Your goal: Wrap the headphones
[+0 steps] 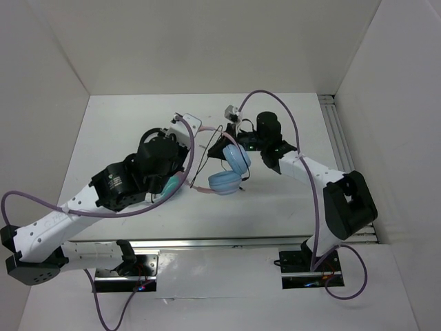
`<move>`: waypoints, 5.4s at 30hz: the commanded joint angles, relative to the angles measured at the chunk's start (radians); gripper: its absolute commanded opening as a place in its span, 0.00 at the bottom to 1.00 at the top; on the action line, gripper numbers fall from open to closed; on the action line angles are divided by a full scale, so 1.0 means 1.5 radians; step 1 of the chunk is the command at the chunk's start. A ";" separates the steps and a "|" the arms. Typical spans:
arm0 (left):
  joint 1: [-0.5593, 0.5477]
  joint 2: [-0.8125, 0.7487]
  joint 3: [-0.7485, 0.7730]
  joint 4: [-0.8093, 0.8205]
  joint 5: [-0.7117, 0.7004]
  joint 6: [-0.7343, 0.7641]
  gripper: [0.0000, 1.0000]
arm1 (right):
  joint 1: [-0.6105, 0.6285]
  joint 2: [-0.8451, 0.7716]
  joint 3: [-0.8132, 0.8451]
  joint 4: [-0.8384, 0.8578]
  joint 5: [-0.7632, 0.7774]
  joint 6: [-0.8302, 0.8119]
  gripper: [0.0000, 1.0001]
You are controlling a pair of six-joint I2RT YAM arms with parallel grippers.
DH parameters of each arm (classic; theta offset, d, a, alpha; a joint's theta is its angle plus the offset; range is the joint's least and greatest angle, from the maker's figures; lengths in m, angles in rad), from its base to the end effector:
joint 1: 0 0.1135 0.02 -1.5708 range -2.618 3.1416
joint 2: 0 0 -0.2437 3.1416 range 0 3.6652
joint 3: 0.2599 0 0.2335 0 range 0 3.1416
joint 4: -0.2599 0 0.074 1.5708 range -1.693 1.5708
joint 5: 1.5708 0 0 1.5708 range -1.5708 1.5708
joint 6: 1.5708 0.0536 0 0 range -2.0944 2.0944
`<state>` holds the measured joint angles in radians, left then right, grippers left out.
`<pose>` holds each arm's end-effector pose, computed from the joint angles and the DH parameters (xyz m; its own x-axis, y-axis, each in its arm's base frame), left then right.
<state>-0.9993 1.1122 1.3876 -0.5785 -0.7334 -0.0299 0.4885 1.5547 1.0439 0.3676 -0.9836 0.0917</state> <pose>0.1500 -0.1670 0.4172 -0.1697 0.2229 -0.9600 0.2743 0.9463 0.1712 0.2836 0.2013 0.2844 -0.2159 -0.0573 -0.9747 -0.9719 0.1082 0.2089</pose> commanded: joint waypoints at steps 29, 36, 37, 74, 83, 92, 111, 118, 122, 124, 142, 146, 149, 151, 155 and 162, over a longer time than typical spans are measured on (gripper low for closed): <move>0.021 -0.056 0.072 -0.063 -0.199 -0.349 0.00 | 0.082 0.150 -0.216 0.406 0.160 0.167 0.00; 0.193 0.090 0.143 -0.017 0.038 -0.351 0.00 | 0.155 0.023 -0.268 0.299 0.236 0.133 0.00; 0.207 0.113 0.166 -0.033 0.039 -0.359 0.00 | 0.155 0.009 -0.279 0.293 0.236 0.127 0.00; 0.079 0.195 -0.061 -0.173 0.256 -0.085 0.00 | 0.404 -0.327 -0.046 -0.404 0.948 -0.137 0.02; 0.066 0.214 -0.082 -0.189 0.293 -0.114 0.00 | 0.435 -0.329 -0.077 -0.347 1.166 -0.137 0.07; 0.066 0.192 -0.084 -0.175 0.335 -0.108 0.00 | 0.423 -0.313 -0.119 -0.296 1.147 -0.143 0.27; 0.066 0.159 -0.090 -0.217 0.289 -0.120 0.00 | 0.284 -0.233 -0.199 -0.193 1.015 -0.077 0.32; 0.099 0.179 -0.083 -0.162 0.357 -0.147 0.00 | 0.269 -0.270 -0.166 -0.240 0.999 -0.008 0.58; 0.114 0.193 -0.090 -0.097 0.363 -0.192 0.00 | 0.269 -0.332 -0.143 -0.282 0.968 0.016 1.00; 0.114 0.202 -0.090 -0.081 0.363 -0.218 0.00 | 0.269 -0.361 -0.143 -0.308 0.968 0.035 1.00; 0.283 0.415 -0.084 0.274 0.349 -0.270 0.00 | 0.269 -0.495 -0.114 -0.472 1.107 0.222 1.00; 0.291 0.516 -0.025 0.265 0.358 -0.253 0.00 | 0.269 -0.494 -0.114 -0.486 1.092 0.222 1.00; 0.306 0.560 -0.009 0.271 0.364 -0.253 0.00 | 0.269 -0.501 -0.120 -0.480 1.092 0.222 1.00; 0.312 0.568 -0.009 0.271 0.364 -0.261 0.00 | 0.269 -0.508 -0.120 -0.473 1.085 0.222 1.00; 0.334 0.569 -0.016 0.278 0.358 -0.276 0.00 | 0.269 -0.508 -0.120 -0.466 1.073 0.210 1.00; 0.355 0.577 0.001 0.264 0.366 -0.282 0.10 | 0.269 -0.479 -0.120 -0.452 1.058 0.210 1.00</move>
<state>-0.4797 1.9667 1.3403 -0.2123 -0.1925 -0.4229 0.8940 0.8219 0.8345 -0.3416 0.6121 0.4068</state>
